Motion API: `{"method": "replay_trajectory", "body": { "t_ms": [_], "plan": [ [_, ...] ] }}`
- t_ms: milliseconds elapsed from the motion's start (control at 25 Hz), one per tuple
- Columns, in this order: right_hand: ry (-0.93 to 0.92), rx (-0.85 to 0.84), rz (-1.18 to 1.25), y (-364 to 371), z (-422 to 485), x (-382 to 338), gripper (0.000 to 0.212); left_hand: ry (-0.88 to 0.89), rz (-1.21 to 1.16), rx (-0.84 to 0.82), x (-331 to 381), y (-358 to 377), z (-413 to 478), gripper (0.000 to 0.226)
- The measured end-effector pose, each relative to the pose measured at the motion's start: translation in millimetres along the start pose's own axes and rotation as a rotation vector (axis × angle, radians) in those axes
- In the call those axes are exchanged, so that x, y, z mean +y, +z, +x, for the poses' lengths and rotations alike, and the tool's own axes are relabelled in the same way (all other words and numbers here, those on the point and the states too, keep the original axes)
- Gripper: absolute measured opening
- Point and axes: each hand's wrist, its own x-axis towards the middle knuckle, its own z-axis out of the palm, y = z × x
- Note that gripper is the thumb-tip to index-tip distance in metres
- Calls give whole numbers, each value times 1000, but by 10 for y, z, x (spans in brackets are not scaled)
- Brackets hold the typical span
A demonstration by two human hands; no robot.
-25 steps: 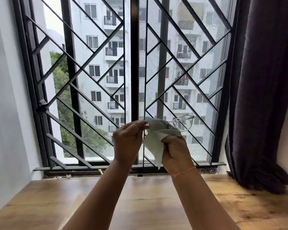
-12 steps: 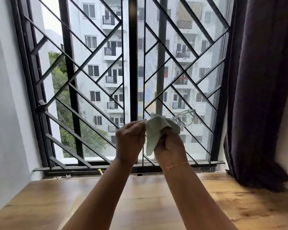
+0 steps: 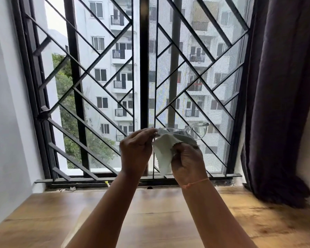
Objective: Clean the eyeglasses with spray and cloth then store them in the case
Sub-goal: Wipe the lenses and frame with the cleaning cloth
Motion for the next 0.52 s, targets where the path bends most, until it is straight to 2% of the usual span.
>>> {"method": "replay_trajectory", "body": {
  "t_ms": [120, 240, 360, 520],
  "plan": [
    [49, 112, 99, -28, 70, -18, 48, 17, 9, -12, 8, 3, -5, 13],
    [77, 151, 180, 27, 76, -29, 43, 36, 4, -19, 50, 12, -25, 15],
    [44, 57, 180, 82, 33, 23, 32, 69, 9, -36, 112, 15, -12, 19],
    [34, -105, 130, 117, -34, 72, 49, 57, 14, -47, 68, -3, 12, 15]
  ]
}}
